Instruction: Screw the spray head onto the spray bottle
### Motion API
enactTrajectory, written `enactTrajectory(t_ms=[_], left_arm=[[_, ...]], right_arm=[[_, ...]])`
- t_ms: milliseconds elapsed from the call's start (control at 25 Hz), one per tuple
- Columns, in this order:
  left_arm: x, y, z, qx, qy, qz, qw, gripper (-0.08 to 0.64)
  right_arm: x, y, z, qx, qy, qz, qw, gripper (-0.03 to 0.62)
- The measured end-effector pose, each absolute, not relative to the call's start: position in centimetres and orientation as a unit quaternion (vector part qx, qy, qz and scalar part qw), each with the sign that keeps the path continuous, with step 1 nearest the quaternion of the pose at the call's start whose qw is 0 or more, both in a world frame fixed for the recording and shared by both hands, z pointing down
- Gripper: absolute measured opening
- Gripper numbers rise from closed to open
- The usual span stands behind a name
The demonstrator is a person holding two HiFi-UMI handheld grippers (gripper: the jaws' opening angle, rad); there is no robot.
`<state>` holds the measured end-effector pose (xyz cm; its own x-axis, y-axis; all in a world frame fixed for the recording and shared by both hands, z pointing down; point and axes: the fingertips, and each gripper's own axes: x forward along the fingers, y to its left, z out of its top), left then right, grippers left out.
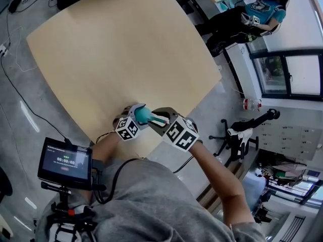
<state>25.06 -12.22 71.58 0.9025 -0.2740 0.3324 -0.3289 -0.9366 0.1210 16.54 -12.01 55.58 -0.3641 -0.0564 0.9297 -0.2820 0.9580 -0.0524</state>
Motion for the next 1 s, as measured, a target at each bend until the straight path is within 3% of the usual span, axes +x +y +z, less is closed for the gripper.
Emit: enactTrajectory(t_ms=[80,240,360,560,1000], left_arm=[[25.2,-11.7,71.6,0.976,-0.126,0.16,0.082,0.402],[25.3,-10.2,71.7,0.982,-0.054,0.167,0.071,0.402],[25.2,-9.7,71.7,0.983,-0.017,0.171,0.068,0.402],[25.3,-9.6,71.6,0.982,0.013,0.178,0.065,0.402],[25.5,-9.4,71.3,0.982,0.019,0.177,0.066,0.402]], right_arm=[[16.3,-12.1,52.8,0.005,-0.829,0.006,0.559,0.144],[19.0,-11.9,53.0,-0.245,-0.678,-0.319,0.616,0.144],[20.3,-10.2,55.5,-0.393,-0.568,-0.448,0.568,0.144],[21.0,-7.9,57.5,-0.513,-0.511,-0.484,0.492,0.15],[21.8,-8.4,58.0,-0.592,-0.445,-0.498,0.451,0.166]])
